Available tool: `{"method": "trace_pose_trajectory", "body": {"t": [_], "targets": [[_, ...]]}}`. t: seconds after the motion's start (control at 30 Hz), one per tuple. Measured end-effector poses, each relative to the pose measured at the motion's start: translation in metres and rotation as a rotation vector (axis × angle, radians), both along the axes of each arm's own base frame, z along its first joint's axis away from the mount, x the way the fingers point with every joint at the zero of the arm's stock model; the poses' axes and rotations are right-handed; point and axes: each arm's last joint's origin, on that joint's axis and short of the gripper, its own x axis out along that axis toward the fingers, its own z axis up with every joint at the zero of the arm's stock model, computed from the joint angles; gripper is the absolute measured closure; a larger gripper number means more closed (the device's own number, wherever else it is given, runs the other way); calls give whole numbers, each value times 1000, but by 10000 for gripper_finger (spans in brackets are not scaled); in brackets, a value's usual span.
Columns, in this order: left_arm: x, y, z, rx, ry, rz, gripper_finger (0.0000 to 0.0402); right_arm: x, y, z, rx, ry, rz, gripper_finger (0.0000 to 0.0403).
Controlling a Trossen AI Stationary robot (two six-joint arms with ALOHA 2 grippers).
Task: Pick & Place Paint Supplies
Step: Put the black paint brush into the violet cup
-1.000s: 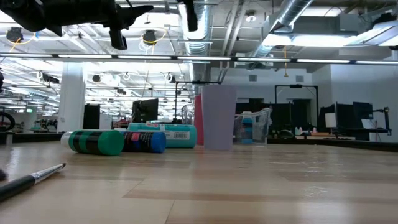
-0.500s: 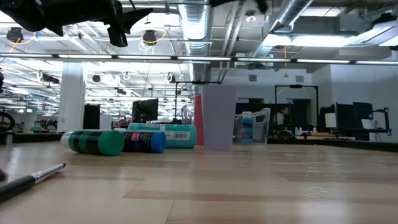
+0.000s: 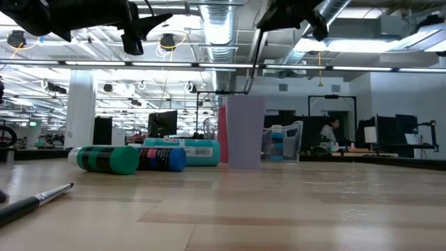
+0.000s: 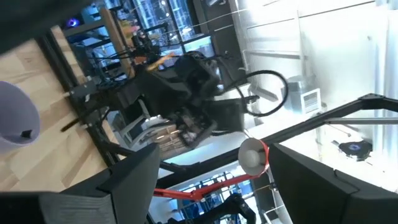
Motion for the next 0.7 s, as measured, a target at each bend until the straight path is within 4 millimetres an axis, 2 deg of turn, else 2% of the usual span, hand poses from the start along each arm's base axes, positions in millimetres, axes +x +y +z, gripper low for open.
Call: {"method": "trace_pose_trajectory", "body": {"t": [0.23, 0.57, 0.7], "targets": [[6, 1, -9, -25, 60, -3, 110, 4, -7, -8, -82, 52, -22, 397], [12, 2, -15, -44, 92, -10, 110, 31, -12, -53, -57, 162, -20, 395], [12, 2, -15, -44, 92, -10, 110, 35, -12, -62, -34, 159, -23, 371]]}}
